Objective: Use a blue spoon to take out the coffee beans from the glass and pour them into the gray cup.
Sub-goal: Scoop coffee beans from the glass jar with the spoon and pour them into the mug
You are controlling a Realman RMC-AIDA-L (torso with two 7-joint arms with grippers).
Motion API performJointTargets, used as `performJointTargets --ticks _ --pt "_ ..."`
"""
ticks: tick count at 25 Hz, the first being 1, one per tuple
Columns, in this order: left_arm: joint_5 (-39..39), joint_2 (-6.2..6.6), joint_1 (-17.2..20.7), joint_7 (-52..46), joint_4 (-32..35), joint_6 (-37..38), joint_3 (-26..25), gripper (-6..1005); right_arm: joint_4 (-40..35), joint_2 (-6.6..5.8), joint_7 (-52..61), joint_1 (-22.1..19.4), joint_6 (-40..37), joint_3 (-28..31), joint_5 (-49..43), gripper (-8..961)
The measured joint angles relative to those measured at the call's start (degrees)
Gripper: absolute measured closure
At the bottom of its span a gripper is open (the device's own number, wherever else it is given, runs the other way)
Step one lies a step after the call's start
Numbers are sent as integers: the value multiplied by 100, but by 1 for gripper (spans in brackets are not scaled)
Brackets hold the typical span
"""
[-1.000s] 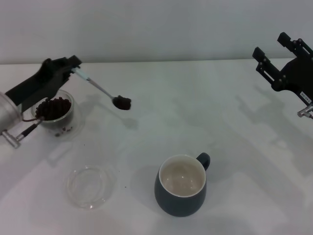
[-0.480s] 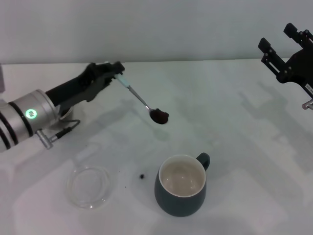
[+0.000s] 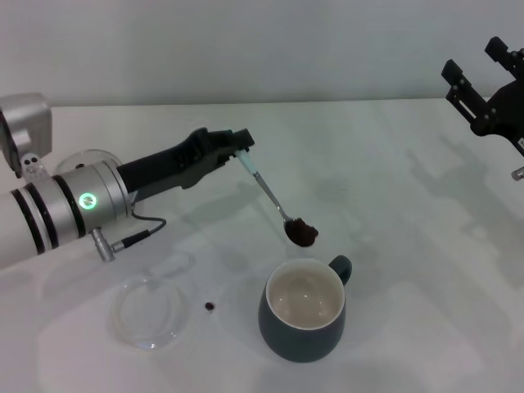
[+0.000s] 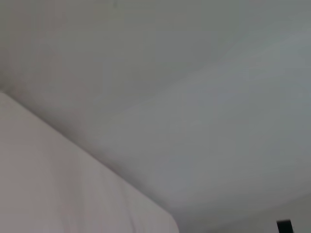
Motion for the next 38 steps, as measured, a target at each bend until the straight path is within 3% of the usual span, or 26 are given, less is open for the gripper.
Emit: performJointTargets --ticks 16,38 --pt "393 3 99 236 329 266 325 873 -9 101 26 -112 4 9 -1 249" --pt "1013 -17 124 511 1322 243 668 874 -30 100 28 -112 169 9 -2 249"
